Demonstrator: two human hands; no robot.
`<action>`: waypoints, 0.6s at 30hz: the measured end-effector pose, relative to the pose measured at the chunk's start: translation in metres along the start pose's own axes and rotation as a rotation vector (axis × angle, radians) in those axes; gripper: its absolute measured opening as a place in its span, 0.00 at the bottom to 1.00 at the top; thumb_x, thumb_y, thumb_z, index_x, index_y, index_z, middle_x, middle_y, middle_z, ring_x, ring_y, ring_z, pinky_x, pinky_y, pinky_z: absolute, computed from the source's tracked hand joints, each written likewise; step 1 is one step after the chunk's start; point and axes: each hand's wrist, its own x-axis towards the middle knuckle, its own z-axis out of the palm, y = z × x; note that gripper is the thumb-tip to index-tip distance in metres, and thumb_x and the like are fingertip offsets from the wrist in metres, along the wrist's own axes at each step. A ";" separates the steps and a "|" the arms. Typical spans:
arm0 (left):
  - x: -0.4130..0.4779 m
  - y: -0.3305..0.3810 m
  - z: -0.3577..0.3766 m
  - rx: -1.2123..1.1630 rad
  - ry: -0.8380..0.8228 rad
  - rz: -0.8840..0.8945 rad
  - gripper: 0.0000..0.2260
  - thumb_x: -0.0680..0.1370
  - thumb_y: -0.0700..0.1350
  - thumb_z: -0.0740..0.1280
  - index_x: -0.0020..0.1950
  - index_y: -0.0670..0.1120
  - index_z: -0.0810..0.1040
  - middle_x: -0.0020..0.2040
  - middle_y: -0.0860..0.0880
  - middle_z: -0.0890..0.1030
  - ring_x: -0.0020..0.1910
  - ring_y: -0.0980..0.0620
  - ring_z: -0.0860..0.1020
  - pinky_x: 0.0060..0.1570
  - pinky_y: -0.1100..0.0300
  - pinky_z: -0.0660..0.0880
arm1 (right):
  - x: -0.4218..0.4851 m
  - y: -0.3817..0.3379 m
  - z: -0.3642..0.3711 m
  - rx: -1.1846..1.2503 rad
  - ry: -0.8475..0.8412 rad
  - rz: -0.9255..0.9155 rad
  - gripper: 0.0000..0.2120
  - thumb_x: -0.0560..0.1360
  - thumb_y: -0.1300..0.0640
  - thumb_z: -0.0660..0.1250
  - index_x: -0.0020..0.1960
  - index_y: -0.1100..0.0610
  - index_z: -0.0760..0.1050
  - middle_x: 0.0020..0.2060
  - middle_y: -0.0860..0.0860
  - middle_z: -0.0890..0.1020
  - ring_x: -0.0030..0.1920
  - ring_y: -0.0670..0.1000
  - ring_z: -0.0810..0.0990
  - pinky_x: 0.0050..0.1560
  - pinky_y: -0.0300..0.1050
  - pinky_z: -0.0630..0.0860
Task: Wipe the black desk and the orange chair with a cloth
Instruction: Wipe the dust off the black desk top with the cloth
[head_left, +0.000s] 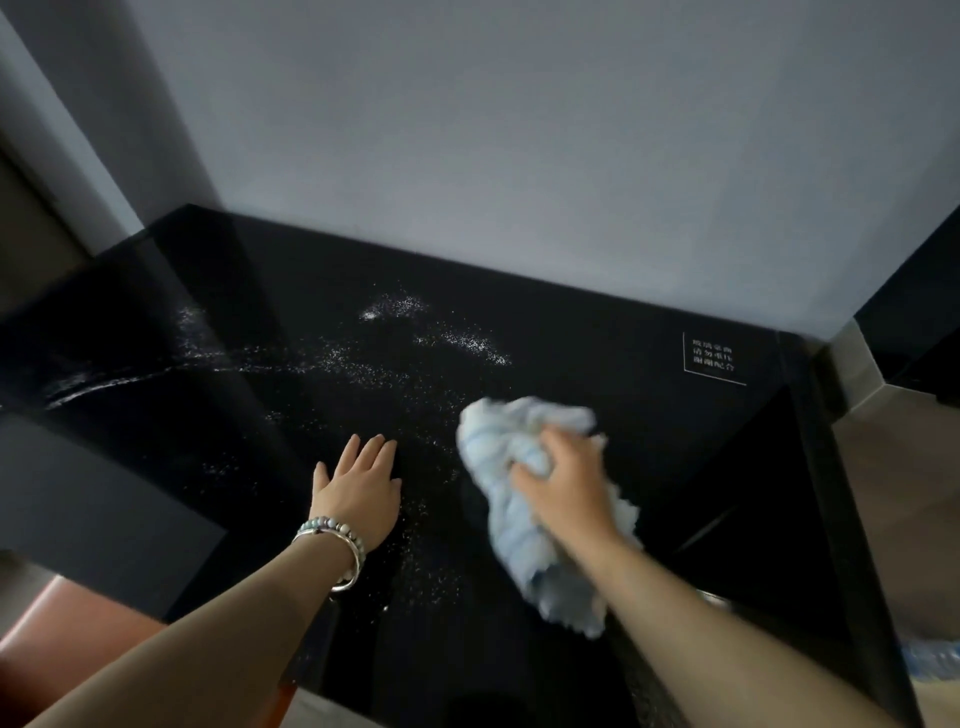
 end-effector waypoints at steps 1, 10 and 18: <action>0.001 -0.001 -0.002 0.016 0.001 0.017 0.24 0.82 0.49 0.51 0.77 0.50 0.49 0.78 0.53 0.48 0.76 0.50 0.42 0.74 0.43 0.46 | 0.017 0.010 -0.009 -0.166 0.060 0.038 0.05 0.66 0.53 0.64 0.39 0.53 0.72 0.42 0.54 0.79 0.42 0.56 0.77 0.41 0.48 0.71; 0.042 -0.008 -0.019 0.145 -0.073 0.043 0.29 0.79 0.61 0.52 0.76 0.56 0.44 0.77 0.52 0.41 0.76 0.45 0.39 0.71 0.37 0.46 | 0.016 0.007 0.026 -0.466 -0.292 0.131 0.19 0.76 0.50 0.59 0.66 0.41 0.68 0.71 0.41 0.61 0.69 0.52 0.60 0.62 0.53 0.64; 0.079 -0.007 -0.028 0.109 -0.259 -0.002 0.36 0.74 0.69 0.53 0.75 0.60 0.38 0.76 0.52 0.35 0.74 0.42 0.35 0.67 0.30 0.45 | 0.087 0.050 -0.009 -0.525 -0.133 0.540 0.26 0.77 0.46 0.59 0.73 0.41 0.57 0.76 0.50 0.55 0.73 0.60 0.56 0.64 0.65 0.63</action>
